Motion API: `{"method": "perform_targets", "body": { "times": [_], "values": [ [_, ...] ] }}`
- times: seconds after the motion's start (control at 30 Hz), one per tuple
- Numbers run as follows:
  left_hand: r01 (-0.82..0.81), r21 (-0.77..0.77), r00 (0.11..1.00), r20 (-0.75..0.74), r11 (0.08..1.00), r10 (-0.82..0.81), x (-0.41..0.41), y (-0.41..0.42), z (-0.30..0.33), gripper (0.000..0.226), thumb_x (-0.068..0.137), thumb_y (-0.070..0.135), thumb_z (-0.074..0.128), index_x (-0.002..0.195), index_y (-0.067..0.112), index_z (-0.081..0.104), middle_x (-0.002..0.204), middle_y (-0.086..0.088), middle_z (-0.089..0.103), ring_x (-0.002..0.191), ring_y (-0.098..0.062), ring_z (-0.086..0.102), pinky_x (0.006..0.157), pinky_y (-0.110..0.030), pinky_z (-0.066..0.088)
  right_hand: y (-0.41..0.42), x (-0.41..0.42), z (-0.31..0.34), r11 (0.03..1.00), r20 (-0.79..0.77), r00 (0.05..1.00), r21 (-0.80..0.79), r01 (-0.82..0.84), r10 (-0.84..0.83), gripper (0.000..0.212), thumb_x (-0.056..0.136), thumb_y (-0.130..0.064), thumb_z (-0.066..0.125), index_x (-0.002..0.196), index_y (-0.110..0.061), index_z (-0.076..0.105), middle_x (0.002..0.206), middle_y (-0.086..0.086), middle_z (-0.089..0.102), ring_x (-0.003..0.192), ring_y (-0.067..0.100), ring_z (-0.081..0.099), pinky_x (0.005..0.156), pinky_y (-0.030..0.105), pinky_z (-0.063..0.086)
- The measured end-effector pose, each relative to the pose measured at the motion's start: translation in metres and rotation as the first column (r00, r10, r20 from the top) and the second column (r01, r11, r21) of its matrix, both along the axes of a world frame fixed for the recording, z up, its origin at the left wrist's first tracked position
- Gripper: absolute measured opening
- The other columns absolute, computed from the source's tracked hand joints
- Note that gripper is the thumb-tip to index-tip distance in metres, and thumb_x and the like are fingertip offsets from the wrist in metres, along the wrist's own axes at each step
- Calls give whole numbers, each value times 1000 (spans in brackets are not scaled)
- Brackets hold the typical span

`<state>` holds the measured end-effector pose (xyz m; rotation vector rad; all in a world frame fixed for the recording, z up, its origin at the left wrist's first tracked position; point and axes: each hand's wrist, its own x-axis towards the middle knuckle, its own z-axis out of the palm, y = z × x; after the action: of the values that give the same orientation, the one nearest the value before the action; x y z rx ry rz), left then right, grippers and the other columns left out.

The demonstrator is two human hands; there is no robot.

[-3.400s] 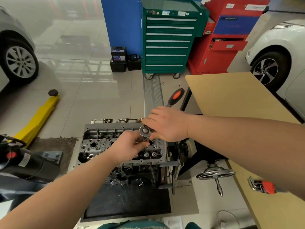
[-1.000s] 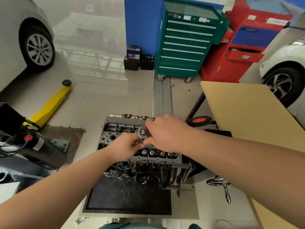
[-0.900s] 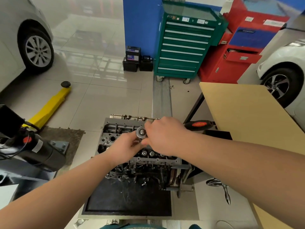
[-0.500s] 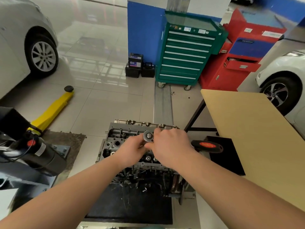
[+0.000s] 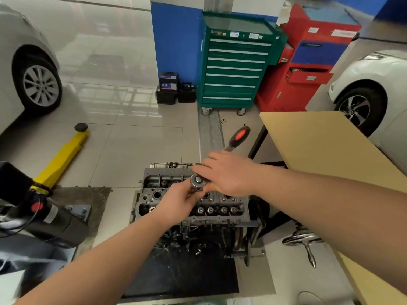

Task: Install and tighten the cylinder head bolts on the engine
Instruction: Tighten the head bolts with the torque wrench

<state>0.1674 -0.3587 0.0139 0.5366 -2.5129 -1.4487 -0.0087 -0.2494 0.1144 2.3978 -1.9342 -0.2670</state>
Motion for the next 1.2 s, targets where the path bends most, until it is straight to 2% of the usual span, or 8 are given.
{"method": "perform_targets", "body": {
  "times": [0.07,0.23,0.4,0.53,0.67,0.9,1.07,1.2],
  "values": [
    [82,-22,996,-40,996,-83,-1,0,1,12,104,22,65,116,21,67,108,12,75,105,-6,69,96,-37,56,9,1,-10,993,-69,996,-103,-63,56,53,101,-52,53,133,-11,51,110,7,65,94,28,56,86,44,48],
    [129,-16,981,-142,991,-130,3,-1,5,14,103,26,67,97,38,65,87,29,70,79,8,64,73,-7,45,12,12,-19,975,-107,994,-221,-31,7,47,95,-50,59,117,-9,56,95,10,65,80,30,55,76,44,45],
    [79,12,993,-93,997,-78,7,-7,-6,18,100,38,71,84,33,65,64,21,59,56,-2,49,58,-16,38,20,22,-30,954,4,994,-281,109,-112,52,95,-56,56,118,-9,58,96,7,66,81,30,58,74,45,46],
    [108,-10,994,-28,994,-108,7,0,-15,14,107,35,60,118,28,66,98,16,73,89,-6,68,81,-32,56,21,19,-20,969,132,973,-129,209,-192,58,96,-66,47,130,-20,55,115,-2,66,102,23,58,93,43,47],
    [99,-57,994,61,993,-96,0,-3,-12,4,106,20,59,109,21,61,98,6,70,92,-15,67,89,-46,56,13,7,-4,962,233,934,36,271,-272,66,95,-70,41,143,-26,50,125,-5,62,117,19,52,106,44,40],
    [134,-84,991,15,987,-133,8,-46,39,12,104,25,65,103,37,63,87,10,71,76,-12,67,71,-28,57,-16,10,38,949,340,917,-155,273,-208,66,92,-73,39,137,-27,58,108,-10,64,103,16,55,94,40,43],
    [186,-149,981,89,971,-174,34,-66,40,7,104,20,65,109,17,65,94,1,70,87,-18,66,80,-37,55,-26,35,32,959,366,893,-9,285,-262,57,91,-74,40,129,-35,56,107,-12,65,101,16,56,93,47,49],
    [142,-92,986,98,986,-133,51,-65,19,8,104,21,64,112,20,66,103,1,73,96,-19,68,89,-40,56,-33,49,12,960,359,892,37,279,-273,53,95,-69,48,134,-32,54,112,-8,66,103,18,56,91,44,49]
  ]
}}
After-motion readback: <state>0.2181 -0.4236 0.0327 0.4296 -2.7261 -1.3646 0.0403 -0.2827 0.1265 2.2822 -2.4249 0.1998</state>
